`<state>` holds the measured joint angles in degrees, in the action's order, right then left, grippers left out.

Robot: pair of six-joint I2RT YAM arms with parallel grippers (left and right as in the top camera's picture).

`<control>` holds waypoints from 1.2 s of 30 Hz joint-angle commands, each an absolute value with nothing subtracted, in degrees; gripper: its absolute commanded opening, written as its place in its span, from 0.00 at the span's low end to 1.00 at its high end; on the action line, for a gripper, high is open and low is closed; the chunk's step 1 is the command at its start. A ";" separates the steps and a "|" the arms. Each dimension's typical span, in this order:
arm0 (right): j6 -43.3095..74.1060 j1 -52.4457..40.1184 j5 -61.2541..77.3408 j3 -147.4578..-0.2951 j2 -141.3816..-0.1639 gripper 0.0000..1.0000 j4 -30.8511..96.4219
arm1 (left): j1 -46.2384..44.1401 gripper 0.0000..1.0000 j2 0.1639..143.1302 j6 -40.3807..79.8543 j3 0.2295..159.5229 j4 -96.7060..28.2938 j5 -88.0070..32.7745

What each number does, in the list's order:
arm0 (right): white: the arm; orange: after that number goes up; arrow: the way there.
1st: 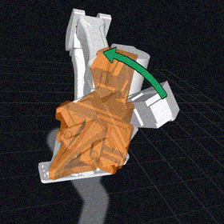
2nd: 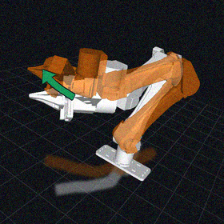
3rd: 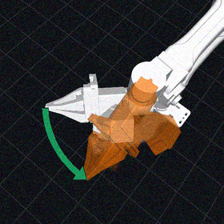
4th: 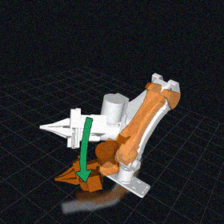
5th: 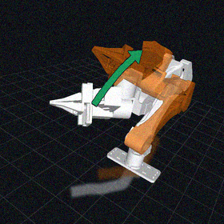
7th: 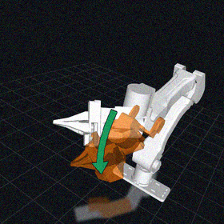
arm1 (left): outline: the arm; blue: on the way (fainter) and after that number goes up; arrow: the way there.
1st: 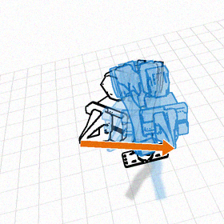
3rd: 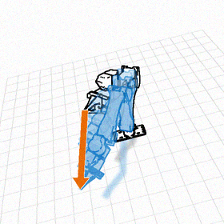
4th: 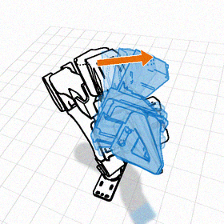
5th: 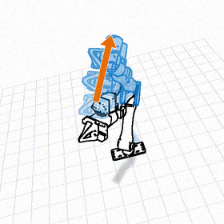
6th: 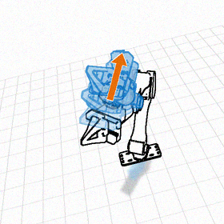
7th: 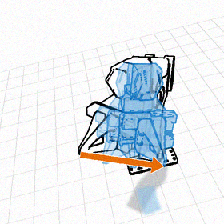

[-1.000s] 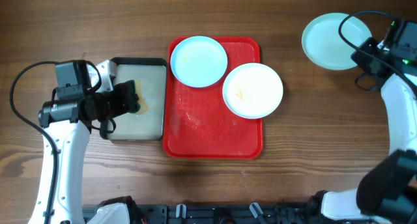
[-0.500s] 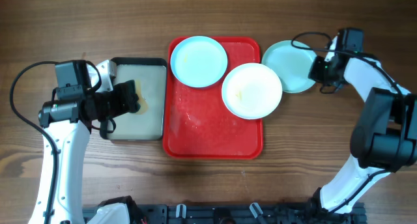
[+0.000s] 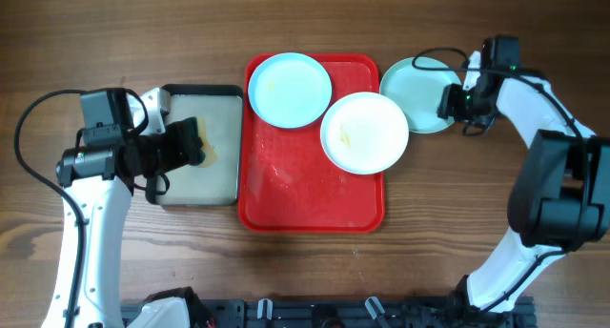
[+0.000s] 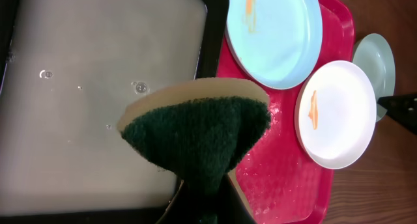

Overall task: Clean dirty plates on tray and stack at the side
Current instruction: 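Place the light-blue plate on the table right of the red tray, then grip the white plate's rim with the right gripper and pull it down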

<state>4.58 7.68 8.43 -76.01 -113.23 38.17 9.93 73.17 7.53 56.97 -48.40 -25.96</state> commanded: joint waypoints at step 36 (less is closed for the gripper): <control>5.17 -7.51 24.56 -66.83 -103.70 0.04 51.18 | 10.24 0.04 72.53 6.15 58.08 -48.69 -25.82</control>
<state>2.48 -7.07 18.72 -67.07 -104.60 49.08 9.93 73.17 7.53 56.97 -48.86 -25.96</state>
